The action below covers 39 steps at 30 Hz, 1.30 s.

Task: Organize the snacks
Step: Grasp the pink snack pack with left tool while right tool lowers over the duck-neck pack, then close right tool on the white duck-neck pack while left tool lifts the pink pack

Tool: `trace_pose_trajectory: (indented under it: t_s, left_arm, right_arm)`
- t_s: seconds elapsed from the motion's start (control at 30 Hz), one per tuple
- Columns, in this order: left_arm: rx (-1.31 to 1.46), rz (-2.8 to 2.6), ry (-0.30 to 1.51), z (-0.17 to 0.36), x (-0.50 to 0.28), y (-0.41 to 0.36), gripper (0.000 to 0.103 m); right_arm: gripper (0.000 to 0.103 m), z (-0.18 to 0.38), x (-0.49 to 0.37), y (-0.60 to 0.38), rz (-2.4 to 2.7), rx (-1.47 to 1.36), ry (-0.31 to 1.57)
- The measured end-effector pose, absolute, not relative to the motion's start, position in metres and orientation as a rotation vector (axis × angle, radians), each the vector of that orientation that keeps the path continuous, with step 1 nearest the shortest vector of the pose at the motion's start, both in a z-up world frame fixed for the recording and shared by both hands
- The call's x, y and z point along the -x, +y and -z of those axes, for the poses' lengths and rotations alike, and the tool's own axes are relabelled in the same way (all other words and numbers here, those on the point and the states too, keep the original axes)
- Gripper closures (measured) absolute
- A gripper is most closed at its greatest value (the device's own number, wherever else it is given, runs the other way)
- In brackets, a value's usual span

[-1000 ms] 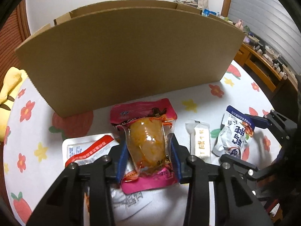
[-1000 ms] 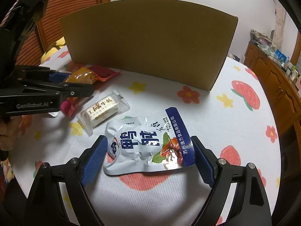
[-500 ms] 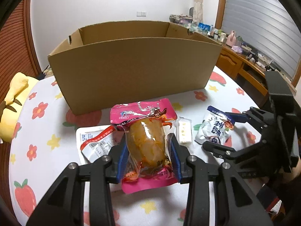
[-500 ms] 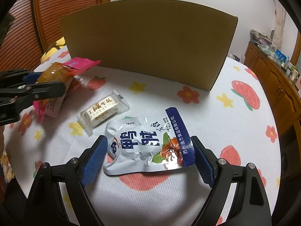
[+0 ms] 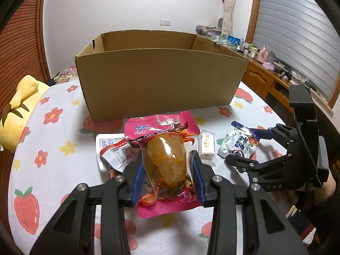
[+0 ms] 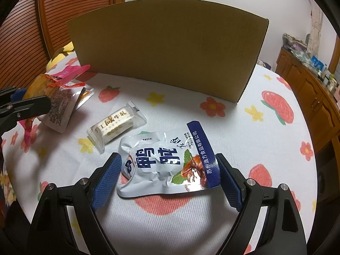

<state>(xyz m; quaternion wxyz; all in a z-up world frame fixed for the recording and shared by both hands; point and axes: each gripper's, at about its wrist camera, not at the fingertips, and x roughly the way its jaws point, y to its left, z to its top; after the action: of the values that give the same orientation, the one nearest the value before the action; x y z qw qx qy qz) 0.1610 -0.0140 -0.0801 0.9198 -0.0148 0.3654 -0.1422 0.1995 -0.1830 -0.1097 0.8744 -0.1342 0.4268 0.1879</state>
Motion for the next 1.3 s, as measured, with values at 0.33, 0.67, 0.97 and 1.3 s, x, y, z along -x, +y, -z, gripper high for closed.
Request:
trace_pose_trajectory:
  t_s: [0.33,0.67,0.97,1.3]
  left_arm:
    - [0.028,0.293,0.727,0.077,-0.153,-0.014,0.063]
    - [0.038,0.293,0.722,0.076,-0.151,-0.012,0.063]
    - [0.036,0.291,0.721,0.077,-0.152,-0.012,0.063]
    - [0.031,0.291,0.724,0.079,-0.151,-0.015,0.063]
  right_arm:
    - [0.015,0.108,-0.196,-0.182,-0.415,0.301,0.901]
    - [0.017,0.104,-0.185,-0.180,-0.437,0.308,0.881]
    - [0.022,0.102,-0.183,-0.184,-0.461,0.277,0.891]
    - [0.050,0.091,-0.180,-0.194,-0.497,0.189,0.880]
